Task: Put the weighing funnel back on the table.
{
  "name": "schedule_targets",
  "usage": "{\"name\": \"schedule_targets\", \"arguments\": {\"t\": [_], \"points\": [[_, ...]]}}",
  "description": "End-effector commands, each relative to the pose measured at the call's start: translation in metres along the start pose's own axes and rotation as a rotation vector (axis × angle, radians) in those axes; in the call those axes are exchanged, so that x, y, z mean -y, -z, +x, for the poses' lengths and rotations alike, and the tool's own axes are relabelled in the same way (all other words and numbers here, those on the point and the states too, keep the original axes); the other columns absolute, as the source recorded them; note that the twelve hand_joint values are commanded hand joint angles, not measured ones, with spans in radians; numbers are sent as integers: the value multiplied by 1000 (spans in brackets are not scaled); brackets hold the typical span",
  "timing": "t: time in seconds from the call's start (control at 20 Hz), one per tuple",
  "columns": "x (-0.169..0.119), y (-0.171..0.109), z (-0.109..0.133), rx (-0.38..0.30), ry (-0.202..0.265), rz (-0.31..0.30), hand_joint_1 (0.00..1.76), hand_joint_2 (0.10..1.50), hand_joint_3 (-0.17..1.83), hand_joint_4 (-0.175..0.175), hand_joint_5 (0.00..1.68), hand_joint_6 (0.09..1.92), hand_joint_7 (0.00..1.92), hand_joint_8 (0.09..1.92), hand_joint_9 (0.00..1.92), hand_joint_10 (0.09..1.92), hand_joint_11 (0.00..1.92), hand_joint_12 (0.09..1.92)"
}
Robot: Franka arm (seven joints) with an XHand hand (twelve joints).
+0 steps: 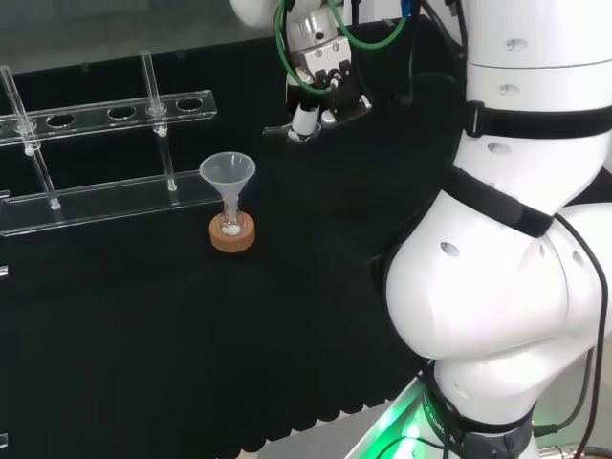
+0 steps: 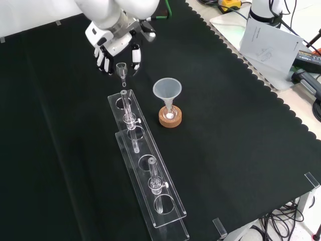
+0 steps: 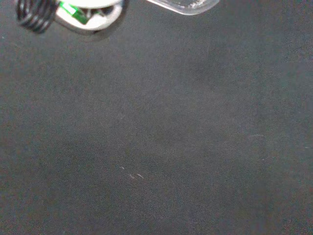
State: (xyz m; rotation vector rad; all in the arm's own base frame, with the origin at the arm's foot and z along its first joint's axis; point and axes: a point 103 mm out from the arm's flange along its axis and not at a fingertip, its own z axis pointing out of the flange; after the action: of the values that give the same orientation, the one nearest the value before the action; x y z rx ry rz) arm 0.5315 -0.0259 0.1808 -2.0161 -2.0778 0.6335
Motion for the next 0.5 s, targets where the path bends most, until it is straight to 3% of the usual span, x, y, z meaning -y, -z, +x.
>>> {"name": "schedule_targets", "arguments": {"t": [0.05,0.5], "points": [[-18,-18,5,16,20,28,1075,710,676,175,1131,931,570,681,895,411,654,1136],[-35,-36,14,58,32,51,1075,710,675,175,1131,931,572,682,894,411,653,1136]]}}
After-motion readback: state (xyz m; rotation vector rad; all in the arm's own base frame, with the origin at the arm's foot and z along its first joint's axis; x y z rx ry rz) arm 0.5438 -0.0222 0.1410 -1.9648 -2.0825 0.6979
